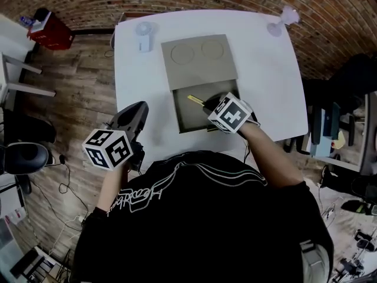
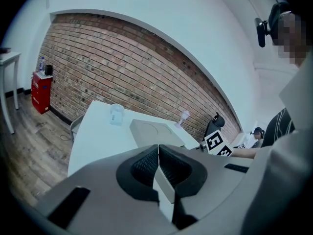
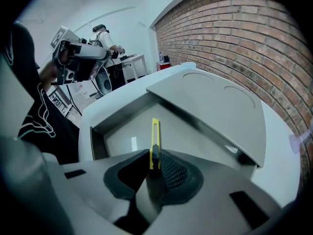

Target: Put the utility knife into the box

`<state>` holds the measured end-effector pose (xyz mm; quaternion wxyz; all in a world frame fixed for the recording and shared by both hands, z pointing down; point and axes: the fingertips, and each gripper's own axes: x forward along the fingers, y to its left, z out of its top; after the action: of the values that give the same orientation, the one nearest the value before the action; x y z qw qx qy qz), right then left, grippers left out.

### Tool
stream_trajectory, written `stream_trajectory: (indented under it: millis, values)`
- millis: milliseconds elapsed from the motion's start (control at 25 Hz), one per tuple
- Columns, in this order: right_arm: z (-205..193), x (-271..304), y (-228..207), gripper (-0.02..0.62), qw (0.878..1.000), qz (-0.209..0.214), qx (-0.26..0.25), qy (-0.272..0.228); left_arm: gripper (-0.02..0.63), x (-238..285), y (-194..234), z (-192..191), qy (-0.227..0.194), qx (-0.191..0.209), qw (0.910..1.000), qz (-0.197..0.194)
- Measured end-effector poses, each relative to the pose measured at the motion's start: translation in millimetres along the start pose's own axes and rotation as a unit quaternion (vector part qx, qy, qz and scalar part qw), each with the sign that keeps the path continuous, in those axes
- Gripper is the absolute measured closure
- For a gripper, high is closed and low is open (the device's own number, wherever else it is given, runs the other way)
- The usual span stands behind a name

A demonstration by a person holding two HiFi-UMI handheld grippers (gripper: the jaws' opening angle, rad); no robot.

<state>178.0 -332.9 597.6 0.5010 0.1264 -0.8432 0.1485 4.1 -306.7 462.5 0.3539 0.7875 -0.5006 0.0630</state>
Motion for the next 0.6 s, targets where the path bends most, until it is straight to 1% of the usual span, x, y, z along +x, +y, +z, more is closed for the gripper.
stream_trajectory:
  millis: [120,200,320,480,600]
  values:
    - [0,0,2,0.517,1.000,0.002,0.001,0.003,0.575,-3,-2,-2,0.003,0.003,1.0000,-0.002]
    - [-1,-2,2,0.486,1.000,0.002,0.010,0.004,0.575,-5,-4,-2,0.005,0.005,1.0000,-0.005]
    - [0,-8,-1,0.429,0.999,-0.008,0.035,0.000,0.575,-11,-7,-3,0.006,0.006,0.9999,-0.010]
    - [6,-30,4,0.357,0.995,-0.012,0.091,-0.040,0.575,-23,-17,-9,0.019,0.008,0.9995,-0.023]
    - [12,-47,21,0.327,0.989,-0.006,0.126,-0.076,0.575,-33,-28,-12,0.027,0.020,0.9987,-0.038]
